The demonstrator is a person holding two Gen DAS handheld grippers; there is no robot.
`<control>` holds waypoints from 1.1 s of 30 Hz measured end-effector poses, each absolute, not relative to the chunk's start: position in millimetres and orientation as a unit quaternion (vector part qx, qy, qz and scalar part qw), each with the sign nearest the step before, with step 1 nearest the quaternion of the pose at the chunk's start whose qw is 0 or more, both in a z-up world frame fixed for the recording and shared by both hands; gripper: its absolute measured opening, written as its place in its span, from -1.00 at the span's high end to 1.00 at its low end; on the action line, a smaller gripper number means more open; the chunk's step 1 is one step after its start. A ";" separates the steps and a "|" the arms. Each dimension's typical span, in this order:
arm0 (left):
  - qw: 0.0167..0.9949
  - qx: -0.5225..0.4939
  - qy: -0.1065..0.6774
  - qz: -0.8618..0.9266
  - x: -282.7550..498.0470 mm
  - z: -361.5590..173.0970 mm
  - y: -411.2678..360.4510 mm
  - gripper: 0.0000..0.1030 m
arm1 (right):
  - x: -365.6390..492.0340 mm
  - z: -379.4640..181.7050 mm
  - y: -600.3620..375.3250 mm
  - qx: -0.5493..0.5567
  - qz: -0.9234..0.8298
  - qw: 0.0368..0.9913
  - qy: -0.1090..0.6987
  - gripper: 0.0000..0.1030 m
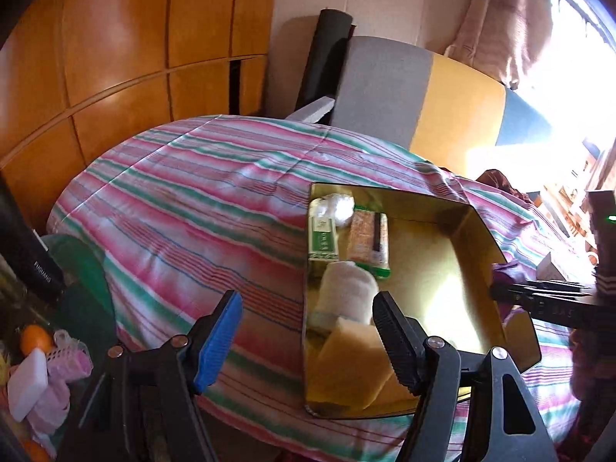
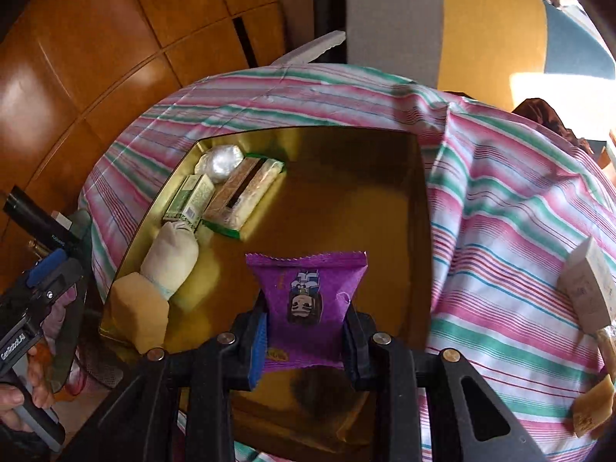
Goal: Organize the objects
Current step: 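Lower the purple snack packet into the tray beside the crackers and open the right tool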
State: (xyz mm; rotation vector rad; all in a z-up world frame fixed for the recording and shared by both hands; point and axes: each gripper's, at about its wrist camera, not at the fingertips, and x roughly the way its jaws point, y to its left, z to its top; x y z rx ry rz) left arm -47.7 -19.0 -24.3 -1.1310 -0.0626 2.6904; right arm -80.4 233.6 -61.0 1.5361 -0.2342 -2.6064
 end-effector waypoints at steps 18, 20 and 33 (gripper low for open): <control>0.091 -0.403 -0.038 0.910 -52.1 -40.3 -41.1 -0.42 | -141.9 -92.5 169.8 0.550 -0.813 0.127 -0.143 0.11; 0.093 -0.400 -0.035 0.911 -50.3 -38.0 -38.7 -0.42 | -136.0 -87.2 172.7 0.544 -0.819 0.120 -0.138 0.11; 0.115 -0.384 0.006 0.916 -36.0 -21.9 -12.7 -0.44 | -82.7 -47.1 204.7 0.483 -0.868 0.075 -0.093 0.11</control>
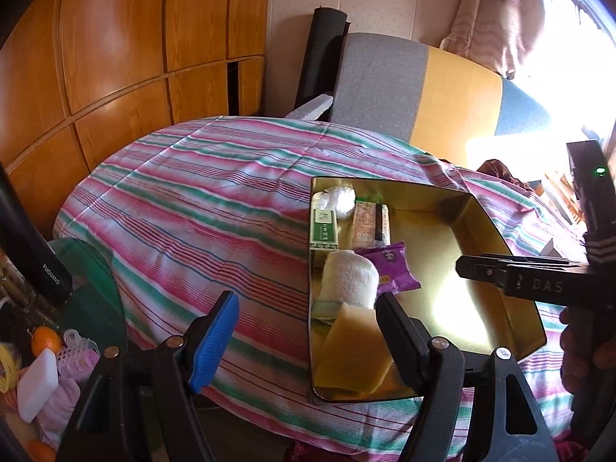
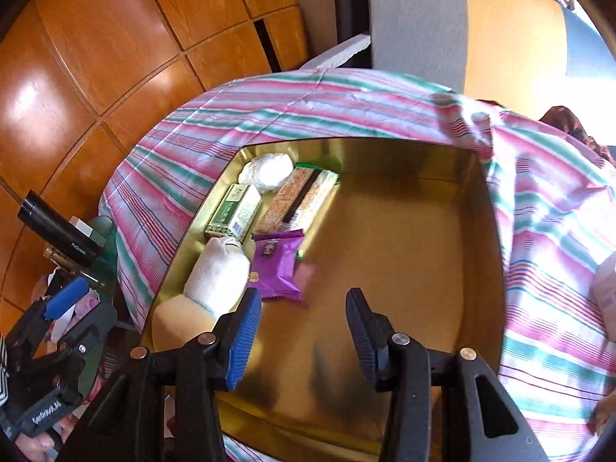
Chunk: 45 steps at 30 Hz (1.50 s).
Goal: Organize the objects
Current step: 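Lower the purple snack packet into the tray beside the crackers and open the right tool, then move both tools back to the items left on the cloth, then grasp the white printed box with the left tool while the right tool approaches a yellow sponge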
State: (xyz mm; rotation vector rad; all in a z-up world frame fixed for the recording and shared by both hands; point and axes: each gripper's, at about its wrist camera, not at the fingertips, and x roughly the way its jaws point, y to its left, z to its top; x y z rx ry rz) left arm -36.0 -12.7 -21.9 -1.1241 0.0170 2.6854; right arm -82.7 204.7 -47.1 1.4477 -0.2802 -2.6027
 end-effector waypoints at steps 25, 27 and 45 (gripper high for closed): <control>0.231 -0.370 0.104 0.894 -11.6 -5.4 103.9 -0.44 | 55.4 -17.4 475.3 0.383 -0.880 -0.208 -0.189 0.09; 0.246 -0.369 0.111 0.889 -10.5 -4.4 119.2 -0.44 | 73.5 -20.2 508.0 0.366 -0.871 -0.249 -0.214 0.09; 0.404 -0.471 0.113 0.776 -17.9 -21.7 338.5 -0.57 | 161.1 -50.7 601.1 0.259 -0.802 -0.338 -0.420 0.08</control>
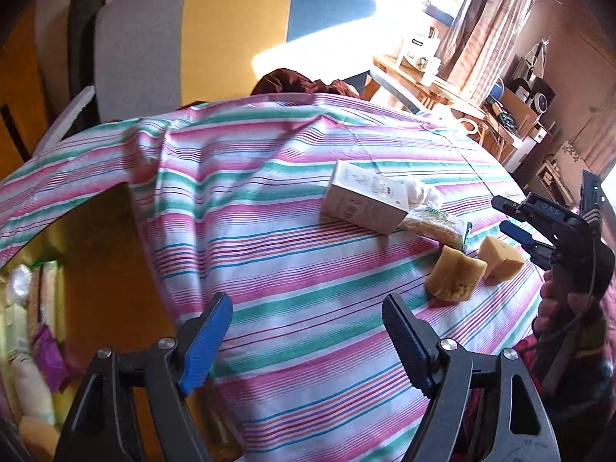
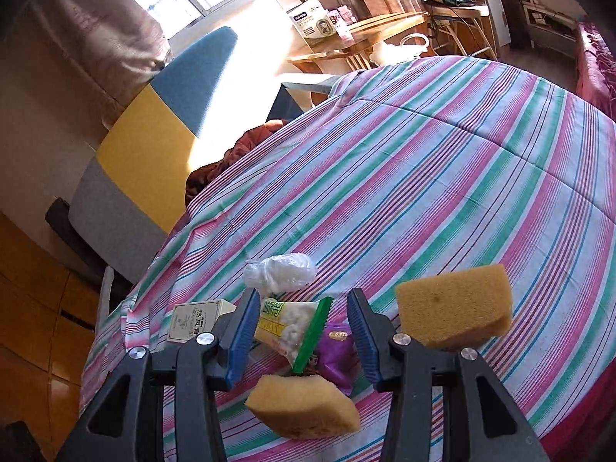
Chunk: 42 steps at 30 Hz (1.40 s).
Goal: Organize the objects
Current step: 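Grasp the white printed box with the left tool while the right tool approaches a yellow sponge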
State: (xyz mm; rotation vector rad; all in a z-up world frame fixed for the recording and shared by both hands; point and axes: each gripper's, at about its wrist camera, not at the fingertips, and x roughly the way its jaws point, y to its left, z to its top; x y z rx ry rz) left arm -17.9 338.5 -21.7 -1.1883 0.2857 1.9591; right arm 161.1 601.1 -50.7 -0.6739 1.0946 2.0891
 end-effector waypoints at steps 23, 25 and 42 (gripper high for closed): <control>0.284 -0.617 -0.009 0.734 -106.6 -90.7 518.8 -0.81 | 165.4 -57.5 605.9 -0.243 0.791 0.284 0.485 -0.04; 0.284 -0.613 0.017 0.737 -107.4 -93.4 531.2 -0.82 | 164.9 -57.8 606.5 -0.243 0.791 0.283 0.485 -0.04; 0.429 -0.501 0.165 0.733 -26.9 -86.0 447.0 -0.07 | 168.5 -65.9 615.4 -0.257 0.782 0.313 0.475 -0.04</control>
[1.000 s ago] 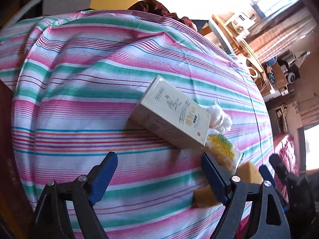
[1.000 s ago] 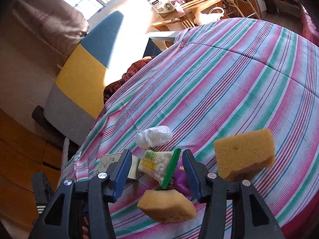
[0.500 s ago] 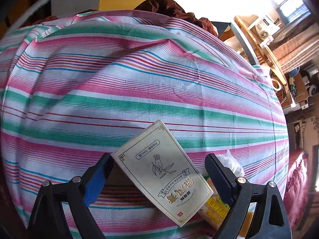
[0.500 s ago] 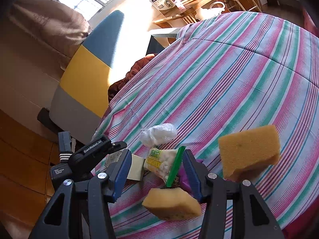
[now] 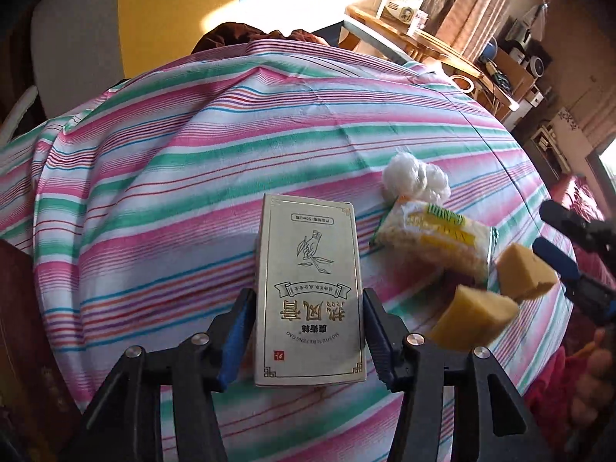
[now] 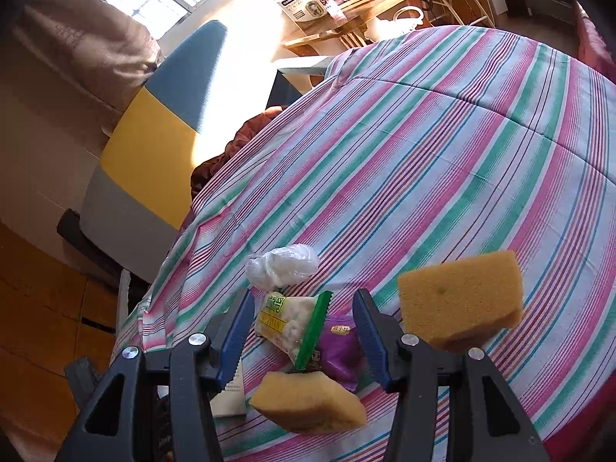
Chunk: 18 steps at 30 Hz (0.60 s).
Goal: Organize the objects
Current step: 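Grasp the white printed box with the left tool while the right tool approaches a yellow sponge, then grasp the yellow sponge with the right tool and lift it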
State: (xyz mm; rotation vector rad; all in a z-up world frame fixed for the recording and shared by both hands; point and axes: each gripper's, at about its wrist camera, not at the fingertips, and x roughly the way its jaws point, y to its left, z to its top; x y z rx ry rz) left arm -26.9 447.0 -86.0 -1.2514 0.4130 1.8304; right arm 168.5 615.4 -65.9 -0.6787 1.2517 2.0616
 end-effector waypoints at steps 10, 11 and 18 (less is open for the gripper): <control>0.456 -0.478 0.199 0.724 29.5 -82.8 377.9 -0.05 | 248.4 -60.0 644.7 -0.150 0.734 0.407 0.523 -0.04; 0.457 -0.478 0.198 0.724 32.1 -82.4 372.9 -0.05 | 254.1 -63.0 647.1 -0.148 0.724 0.417 0.530 -0.05; 0.457 -0.471 0.192 0.730 34.1 -83.7 363.9 -0.04 | 246.0 -74.7 650.6 -0.201 0.701 0.441 0.523 -0.16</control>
